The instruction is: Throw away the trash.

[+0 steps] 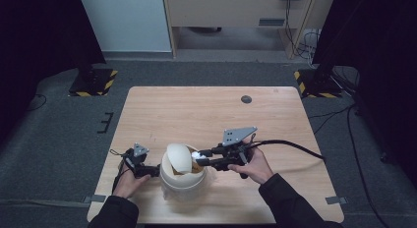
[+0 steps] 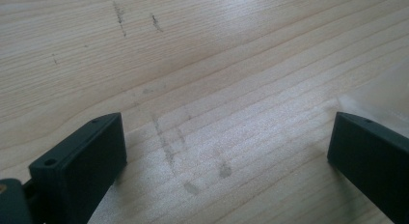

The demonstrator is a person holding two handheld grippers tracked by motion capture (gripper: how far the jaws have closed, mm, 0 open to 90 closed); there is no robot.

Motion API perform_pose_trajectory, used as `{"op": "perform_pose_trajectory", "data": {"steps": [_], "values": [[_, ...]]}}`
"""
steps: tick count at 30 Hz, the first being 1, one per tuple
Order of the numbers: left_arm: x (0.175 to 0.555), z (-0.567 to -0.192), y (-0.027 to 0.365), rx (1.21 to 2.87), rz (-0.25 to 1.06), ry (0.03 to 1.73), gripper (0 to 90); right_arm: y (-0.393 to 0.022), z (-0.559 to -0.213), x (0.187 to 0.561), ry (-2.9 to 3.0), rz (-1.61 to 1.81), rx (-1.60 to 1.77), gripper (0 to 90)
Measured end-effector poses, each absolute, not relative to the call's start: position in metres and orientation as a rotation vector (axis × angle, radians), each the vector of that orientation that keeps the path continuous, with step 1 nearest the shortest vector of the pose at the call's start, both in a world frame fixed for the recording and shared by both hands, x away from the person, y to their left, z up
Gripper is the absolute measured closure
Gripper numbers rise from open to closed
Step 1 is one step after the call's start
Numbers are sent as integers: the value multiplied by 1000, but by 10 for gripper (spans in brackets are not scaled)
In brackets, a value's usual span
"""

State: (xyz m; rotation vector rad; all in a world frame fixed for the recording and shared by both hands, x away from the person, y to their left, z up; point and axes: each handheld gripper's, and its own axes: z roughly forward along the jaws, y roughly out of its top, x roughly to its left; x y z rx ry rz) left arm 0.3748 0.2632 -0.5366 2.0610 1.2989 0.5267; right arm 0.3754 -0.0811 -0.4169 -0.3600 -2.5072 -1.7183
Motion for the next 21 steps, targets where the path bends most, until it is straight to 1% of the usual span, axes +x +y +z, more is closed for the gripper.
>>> {"op": "perform_pose_trajectory", "data": {"steps": [3, 5, 6, 8, 11, 14, 16, 17, 21], "values": [[375, -537, 263, 2061, 527, 1299, 0, -80, -419, 375, -2519, -1704, -359, 669], [375, -537, 263, 2061, 527, 1299, 0, -79, -419, 375, -2513, -1702, -366, 626], [375, -537, 263, 2061, 526, 1299, 0, -79, -419, 375, -2513, -1702, -366, 626], [375, -537, 263, 2061, 527, 1299, 0, -79, -419, 376, -2505, -1706, -380, 556], [375, -537, 263, 2061, 527, 1299, 0, -80, -418, 376, -2507, -1709, -382, 535], [375, -537, 263, 2061, 526, 1299, 0, -84, -413, 378, -2519, -1729, -388, 531], [375, -537, 263, 2061, 527, 1299, 0, -88, -408, 379, -2541, -1749, -401, 506], [375, -537, 263, 2061, 527, 1299, 0, -94, -404, 381, -2562, -1773, -430, 483], [375, -537, 263, 2061, 527, 1299, 0, -106, -403, 386, -2587, -1797, -535, 469]]}}
